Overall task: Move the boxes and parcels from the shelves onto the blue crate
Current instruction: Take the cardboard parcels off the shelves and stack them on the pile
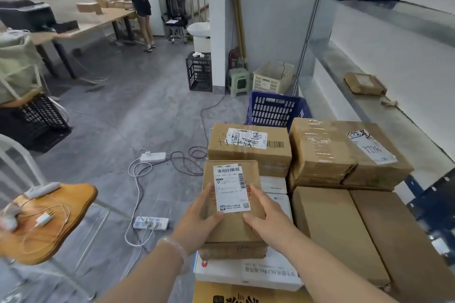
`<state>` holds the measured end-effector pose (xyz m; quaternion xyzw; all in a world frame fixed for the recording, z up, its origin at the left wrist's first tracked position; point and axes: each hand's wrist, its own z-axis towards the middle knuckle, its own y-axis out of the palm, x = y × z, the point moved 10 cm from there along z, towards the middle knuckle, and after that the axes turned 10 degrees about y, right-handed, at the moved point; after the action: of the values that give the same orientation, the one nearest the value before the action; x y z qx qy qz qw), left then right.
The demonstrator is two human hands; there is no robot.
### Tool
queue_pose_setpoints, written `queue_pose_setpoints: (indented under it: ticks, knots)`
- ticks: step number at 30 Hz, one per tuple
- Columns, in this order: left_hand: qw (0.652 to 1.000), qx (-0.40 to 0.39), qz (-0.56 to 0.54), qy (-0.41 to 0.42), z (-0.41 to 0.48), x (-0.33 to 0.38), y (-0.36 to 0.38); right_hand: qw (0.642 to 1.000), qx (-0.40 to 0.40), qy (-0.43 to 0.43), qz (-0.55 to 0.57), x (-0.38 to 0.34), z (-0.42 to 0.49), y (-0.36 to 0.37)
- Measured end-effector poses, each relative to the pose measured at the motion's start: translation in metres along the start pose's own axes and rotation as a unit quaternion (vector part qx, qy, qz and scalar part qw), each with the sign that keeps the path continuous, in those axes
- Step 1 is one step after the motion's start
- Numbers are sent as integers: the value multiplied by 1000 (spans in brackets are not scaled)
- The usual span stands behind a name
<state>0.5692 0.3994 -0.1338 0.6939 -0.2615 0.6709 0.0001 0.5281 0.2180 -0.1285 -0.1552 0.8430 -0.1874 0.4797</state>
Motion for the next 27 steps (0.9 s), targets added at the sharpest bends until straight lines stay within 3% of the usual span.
queue_pose_setpoints:
  ticks: [27]
  knots:
    - [998, -67, 22, -1, 38, -1, -18, 998, 50, 5, 41, -14, 16, 3]
